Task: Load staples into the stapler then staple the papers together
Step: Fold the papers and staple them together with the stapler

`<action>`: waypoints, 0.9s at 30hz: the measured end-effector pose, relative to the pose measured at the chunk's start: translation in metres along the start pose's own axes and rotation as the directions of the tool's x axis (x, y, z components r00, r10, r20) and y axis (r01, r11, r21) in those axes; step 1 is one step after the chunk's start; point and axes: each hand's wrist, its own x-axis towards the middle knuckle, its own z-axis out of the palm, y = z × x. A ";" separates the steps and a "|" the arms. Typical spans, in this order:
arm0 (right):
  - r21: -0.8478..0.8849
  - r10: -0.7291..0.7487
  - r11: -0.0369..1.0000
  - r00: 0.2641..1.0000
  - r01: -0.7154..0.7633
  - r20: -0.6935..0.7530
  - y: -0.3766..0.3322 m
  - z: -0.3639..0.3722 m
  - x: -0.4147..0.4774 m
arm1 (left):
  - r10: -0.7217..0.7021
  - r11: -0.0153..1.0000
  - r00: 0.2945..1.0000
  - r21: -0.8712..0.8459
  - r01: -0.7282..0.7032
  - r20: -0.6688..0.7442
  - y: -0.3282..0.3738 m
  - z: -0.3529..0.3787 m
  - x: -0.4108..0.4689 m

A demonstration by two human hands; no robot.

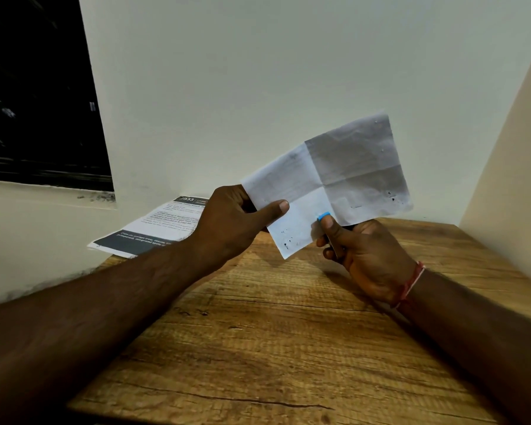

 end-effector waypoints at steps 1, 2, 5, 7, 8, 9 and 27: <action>-0.002 -0.011 1.000 1.000 0.011 -0.007 -0.001 0.001 0.000 | 0.000 1.000 1.000 -0.006 0.000 0.005 0.000 0.000 0.000; -0.008 -0.024 1.000 1.000 0.024 -0.015 -0.001 0.001 0.000 | 0.000 1.000 1.000 -0.011 0.000 0.008 0.000 0.000 0.000; -0.041 -0.053 0.998 0.998 0.051 -0.045 -0.003 0.003 0.000 | 0.000 0.999 1.000 -0.035 0.000 0.009 0.000 -0.001 0.000; -0.052 -0.084 0.995 0.995 0.082 -0.051 -0.004 0.003 0.000 | 0.003 0.999 1.000 -0.050 -0.002 0.010 0.001 -0.001 -0.001; -0.057 -0.103 0.993 0.993 0.099 -0.059 -0.004 0.004 0.000 | 0.003 0.999 1.000 -0.054 -0.002 0.014 0.001 -0.001 -0.001; -0.061 -0.119 0.992 0.990 0.115 -0.072 -0.003 0.004 -0.001 | 0.002 0.999 1.000 -0.054 -0.001 0.017 0.002 -0.001 -0.001; 0.019 0.075 0.997 0.993 -0.077 0.088 -0.001 0.018 -0.010 | -0.014 0.988 1.000 -0.154 0.011 -0.018 0.005 0.007 -0.005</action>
